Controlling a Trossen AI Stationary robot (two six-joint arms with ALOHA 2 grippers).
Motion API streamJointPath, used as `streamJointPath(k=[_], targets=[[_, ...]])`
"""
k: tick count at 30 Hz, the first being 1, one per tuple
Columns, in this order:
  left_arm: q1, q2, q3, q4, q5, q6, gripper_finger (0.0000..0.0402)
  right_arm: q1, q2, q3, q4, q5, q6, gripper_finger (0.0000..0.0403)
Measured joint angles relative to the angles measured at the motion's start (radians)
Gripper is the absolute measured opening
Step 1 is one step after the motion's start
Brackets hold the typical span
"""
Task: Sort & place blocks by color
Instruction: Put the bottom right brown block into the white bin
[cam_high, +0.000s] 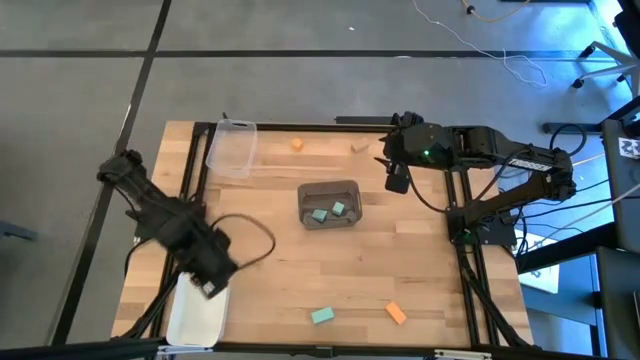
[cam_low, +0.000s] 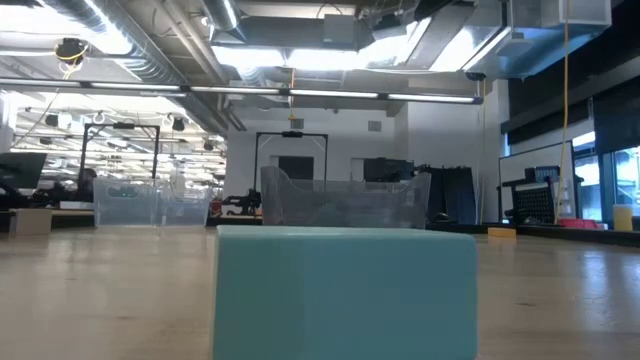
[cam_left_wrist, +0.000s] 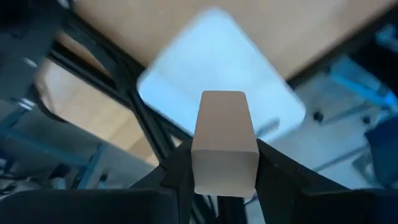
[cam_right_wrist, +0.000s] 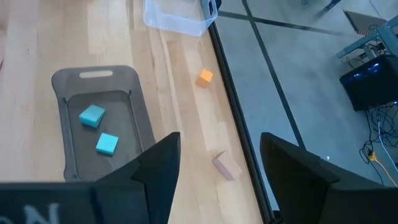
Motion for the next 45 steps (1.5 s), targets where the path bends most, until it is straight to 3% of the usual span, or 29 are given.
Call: streamJointPath(k=[10,15,26,36,41,45], targets=[[-0.179,0.01,-0.21,0.33,0.02,-0.277,0.0121,0.0,0.0,0.0,0.014,0.007,0.021,0.0221],[-0.218,0.01,-0.359,0.558,0.021,-0.345,0.0121,0.0,0.0,0.0,0.014,0.007,0.025,0.0221],[-0.233,0.01,-0.594,0.823,0.054,-0.365,0.0121,0.0,0.0,0.0,0.014,0.007,0.047,0.0221],[-0.231,0.01,-0.667,0.901,0.056,-0.364,0.0122,0.0,0.0,0.0,0.015,0.007,0.05,0.0221],[-0.229,0.01,-0.677,0.9,0.109,-0.363,0.0179,0.0,0.0,0.0,0.042,0.007,0.05,0.0221],[-0.222,0.01,-0.677,0.903,0.134,-0.362,0.0199,0.0,0.0,0.0,0.052,0.008,0.05,0.0221]])
